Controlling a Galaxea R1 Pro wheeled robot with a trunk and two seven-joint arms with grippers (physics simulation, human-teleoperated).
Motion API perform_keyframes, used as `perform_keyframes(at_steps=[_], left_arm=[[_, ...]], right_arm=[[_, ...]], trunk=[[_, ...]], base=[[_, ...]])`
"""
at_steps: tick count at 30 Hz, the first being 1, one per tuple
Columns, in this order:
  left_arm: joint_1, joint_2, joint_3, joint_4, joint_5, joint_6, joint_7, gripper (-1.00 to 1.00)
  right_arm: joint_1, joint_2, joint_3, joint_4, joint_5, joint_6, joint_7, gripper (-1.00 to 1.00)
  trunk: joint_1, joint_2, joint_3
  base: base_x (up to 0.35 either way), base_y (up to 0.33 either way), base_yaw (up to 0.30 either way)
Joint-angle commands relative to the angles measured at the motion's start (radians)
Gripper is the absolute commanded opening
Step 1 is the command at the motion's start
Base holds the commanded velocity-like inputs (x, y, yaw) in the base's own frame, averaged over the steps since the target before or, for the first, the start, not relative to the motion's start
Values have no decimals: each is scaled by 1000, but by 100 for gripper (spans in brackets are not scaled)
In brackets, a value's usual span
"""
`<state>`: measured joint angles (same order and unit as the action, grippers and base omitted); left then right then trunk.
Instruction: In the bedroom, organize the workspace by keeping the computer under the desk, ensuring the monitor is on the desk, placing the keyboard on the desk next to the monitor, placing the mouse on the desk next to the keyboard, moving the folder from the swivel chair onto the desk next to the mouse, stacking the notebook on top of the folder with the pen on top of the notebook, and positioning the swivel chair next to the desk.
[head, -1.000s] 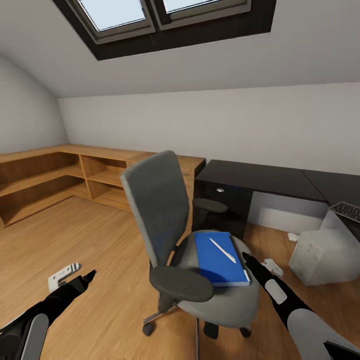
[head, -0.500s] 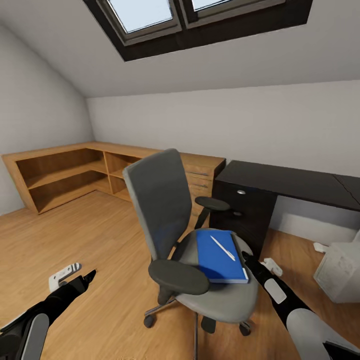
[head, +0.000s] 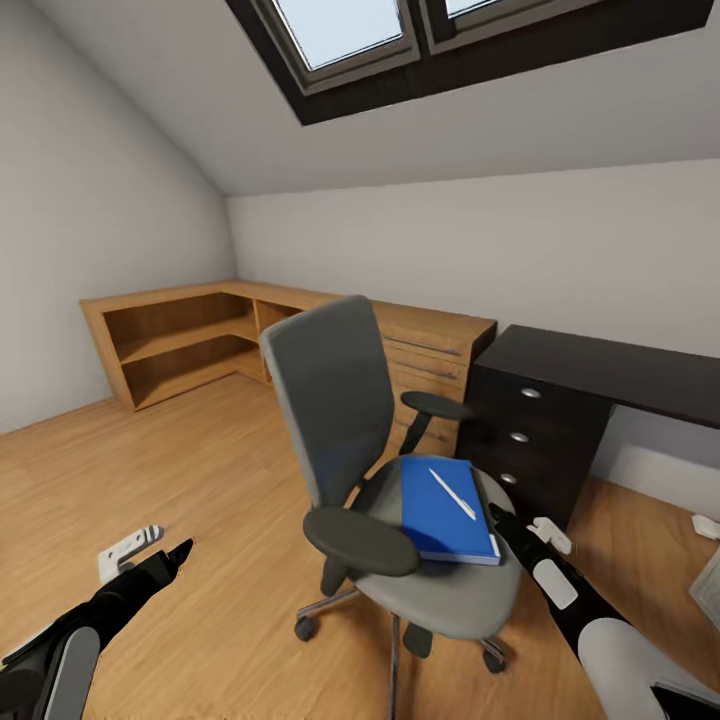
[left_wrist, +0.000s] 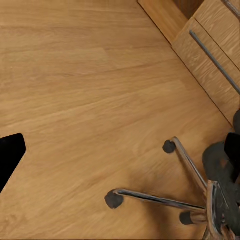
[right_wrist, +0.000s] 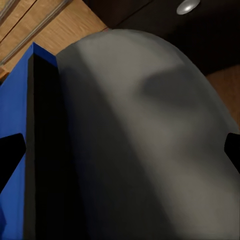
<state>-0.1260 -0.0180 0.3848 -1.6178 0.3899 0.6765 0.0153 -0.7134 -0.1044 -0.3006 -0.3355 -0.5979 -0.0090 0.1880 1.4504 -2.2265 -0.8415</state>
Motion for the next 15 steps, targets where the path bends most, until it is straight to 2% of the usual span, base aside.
perform_keyframes(at_steps=[1, 3, 7, 9, 15], left_arm=[[-1, -2, -5, -1, 1, 6, 2, 100], [-1, -2, -42, 1, -22, 6, 2, 100], [-1, -5, -69, 6, -52, 5, 2, 100], [-1, -7, -72, 11, -54, 5, 3, 100], [-1, -9, -118, 26, -58, 5, 6, 100]], right_arm=[[0, 20, 3, 3, -11, 37, 7, 100], [0, 19, 3, 3, -10, 37, 7, 100], [0, 19, 3, 3, -10, 36, 7, 100], [0, 20, 3, 3, -10, 36, 7, 100], [0, 19, 3, 3, -9, 34, 7, 100]], trunk=[[0, 0, -1], [0, 0, -1], [0, 0, -1], [0, 0, -1], [0, 0, -1]], base=[[0, 0, 275], [0, 0, 275], [0, 0, 275], [0, 0, 276], [0, 0, 277]])
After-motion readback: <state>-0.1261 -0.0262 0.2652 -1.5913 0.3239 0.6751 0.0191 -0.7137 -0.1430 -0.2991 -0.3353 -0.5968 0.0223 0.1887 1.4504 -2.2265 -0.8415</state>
